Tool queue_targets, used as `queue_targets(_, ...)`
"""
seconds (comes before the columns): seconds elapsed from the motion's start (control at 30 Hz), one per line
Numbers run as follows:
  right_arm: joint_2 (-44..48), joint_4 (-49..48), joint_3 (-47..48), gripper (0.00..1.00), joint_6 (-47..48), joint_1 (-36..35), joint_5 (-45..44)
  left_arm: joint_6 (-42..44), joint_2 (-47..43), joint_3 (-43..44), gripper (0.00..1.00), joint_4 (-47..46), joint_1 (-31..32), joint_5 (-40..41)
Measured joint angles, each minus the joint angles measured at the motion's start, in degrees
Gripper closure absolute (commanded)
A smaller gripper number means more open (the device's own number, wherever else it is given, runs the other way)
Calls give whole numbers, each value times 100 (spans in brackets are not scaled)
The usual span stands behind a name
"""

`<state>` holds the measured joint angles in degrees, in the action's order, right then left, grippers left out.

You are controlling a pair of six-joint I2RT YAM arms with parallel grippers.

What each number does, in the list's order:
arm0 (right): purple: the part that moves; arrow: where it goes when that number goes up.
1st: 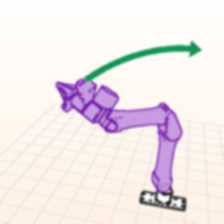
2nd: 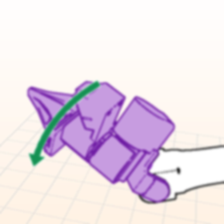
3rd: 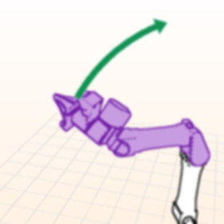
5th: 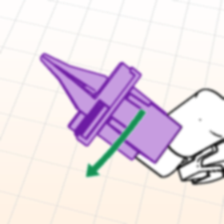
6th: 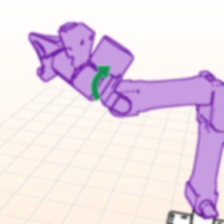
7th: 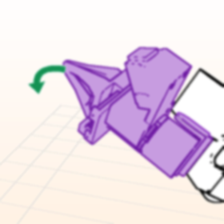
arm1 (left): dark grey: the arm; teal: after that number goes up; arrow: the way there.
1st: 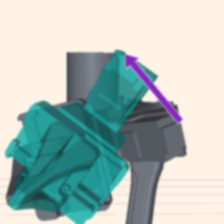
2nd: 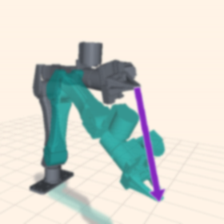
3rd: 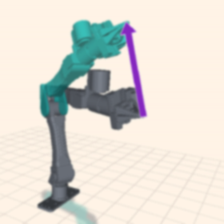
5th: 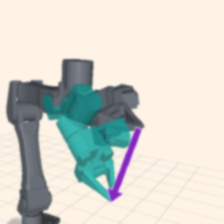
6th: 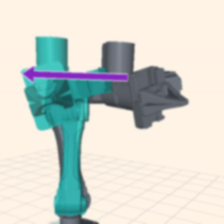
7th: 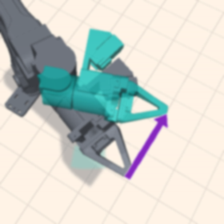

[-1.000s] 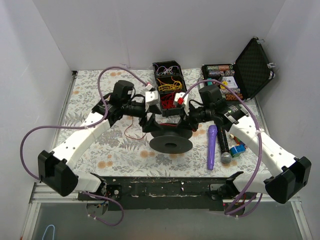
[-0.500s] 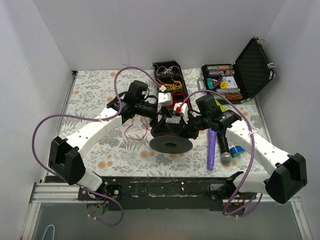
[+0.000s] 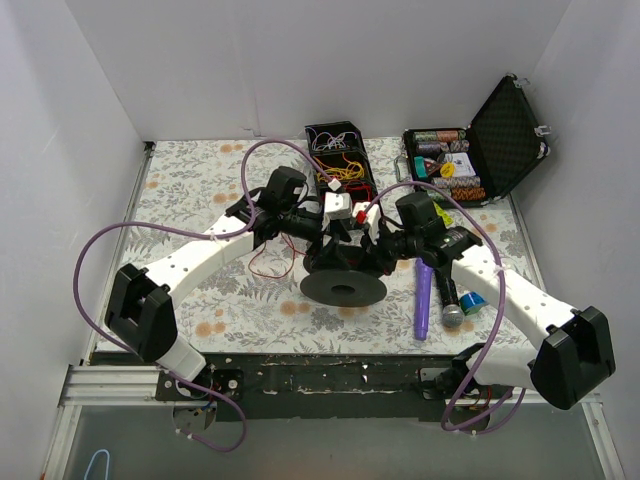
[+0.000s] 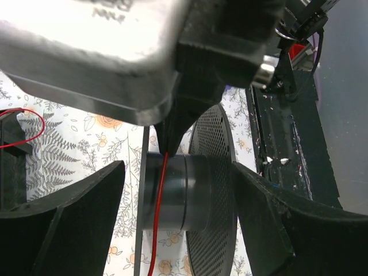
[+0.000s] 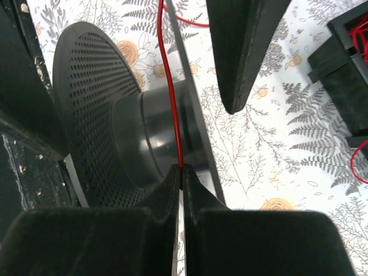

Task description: Wrap the cables

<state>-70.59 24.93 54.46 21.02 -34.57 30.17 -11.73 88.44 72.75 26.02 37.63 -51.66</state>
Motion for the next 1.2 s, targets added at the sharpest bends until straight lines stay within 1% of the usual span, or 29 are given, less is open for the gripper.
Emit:
queue_targets(0.07,0,-118,0,99,-13,9,-46,33,9,-9,27,-44,0,-26)
queue_targets(0.13,7,-223,-22,99,-7,17,-70,-31,4,-44,32,-122,-2,-26)
queue_targets(0.17,26,-291,-61,99,4,28,-68,-125,-4,-90,33,-205,-9,-46)
queue_targets(0.27,122,-376,-223,99,109,55,-31,-387,-157,-367,27,-542,-74,-140)
queue_targets(0.37,223,-385,-343,99,319,188,188,-529,-374,-629,25,-756,-162,-118)
queue_targets(0.5,271,-385,-361,99,575,369,527,-699,-317,-610,22,-787,-380,-188)
queue_targets(0.57,269,-382,-363,99,662,409,671,-710,-140,-411,22,-649,-553,-275)
queue_targets(0.67,229,-389,-363,99,765,413,822,-507,195,-35,27,-387,-763,-275)
queue_targets(0.73,160,-400,-363,99,793,413,846,-304,321,68,27,-210,-822,-236)
queue_targets(0.8,35,-426,-361,99,817,413,859,-28,365,81,29,48,-817,-179)
queue_targets(0.87,-118,-452,-330,99,828,420,861,197,380,79,32,295,-813,-96)
queue_targets(1.0,-562,-457,17,99,872,424,905,468,378,81,34,719,-800,66)
queue_targets(1.1,-964,-496,428,99,933,424,957,457,282,35,39,931,-800,236)
queue_targets(1.2,-1283,-498,774,99,986,420,1060,238,-122,-232,39,1010,-800,463)
